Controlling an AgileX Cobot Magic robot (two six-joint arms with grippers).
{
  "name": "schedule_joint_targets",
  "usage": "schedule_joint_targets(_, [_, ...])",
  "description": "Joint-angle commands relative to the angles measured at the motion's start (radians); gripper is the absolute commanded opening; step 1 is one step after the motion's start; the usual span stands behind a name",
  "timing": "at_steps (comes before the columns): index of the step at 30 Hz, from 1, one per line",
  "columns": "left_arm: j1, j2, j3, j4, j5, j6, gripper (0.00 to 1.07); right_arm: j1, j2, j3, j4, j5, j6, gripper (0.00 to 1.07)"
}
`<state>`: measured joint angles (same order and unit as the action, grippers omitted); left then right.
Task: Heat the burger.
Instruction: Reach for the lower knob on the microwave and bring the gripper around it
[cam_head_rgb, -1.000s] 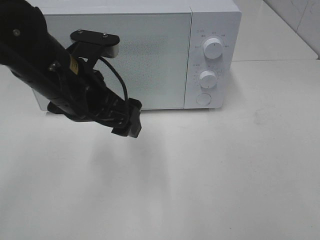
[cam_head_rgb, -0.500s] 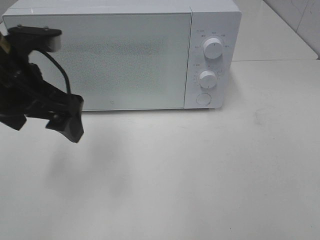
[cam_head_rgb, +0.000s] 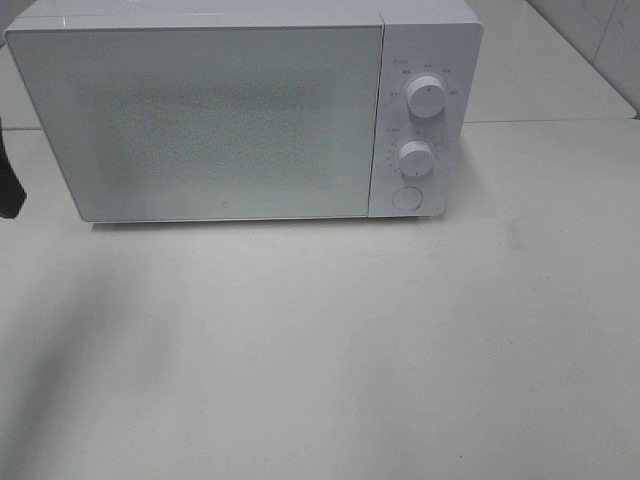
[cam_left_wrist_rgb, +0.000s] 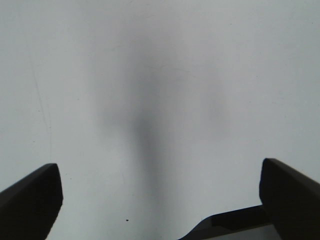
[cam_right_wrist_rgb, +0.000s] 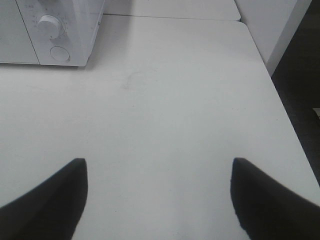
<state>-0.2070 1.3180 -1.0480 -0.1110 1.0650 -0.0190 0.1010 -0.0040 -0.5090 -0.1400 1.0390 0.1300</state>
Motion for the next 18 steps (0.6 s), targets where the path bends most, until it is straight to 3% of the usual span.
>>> schedule_joint_targets(1, [0.031, -0.028, 0.005, -0.017, 0.028, 0.019, 1.01, -0.005, -0.025, 0.000, -0.002, 0.003, 0.004, 0.75])
schedule_joint_targets(7, [0.099, -0.108, 0.103, -0.028, 0.026, 0.042, 1.01, -0.005, -0.025, 0.000, -0.002, 0.003, 0.004, 0.75])
schedule_joint_targets(11, [0.145, -0.181, 0.220, -0.053, 0.007, 0.064, 1.01, -0.005, -0.025, 0.000, -0.004, 0.003, 0.007, 0.75])
schedule_joint_targets(18, [0.151, -0.303, 0.346, -0.050, 0.005, 0.066, 1.01, -0.005, -0.025, 0.000, -0.004, 0.003, 0.007, 0.75])
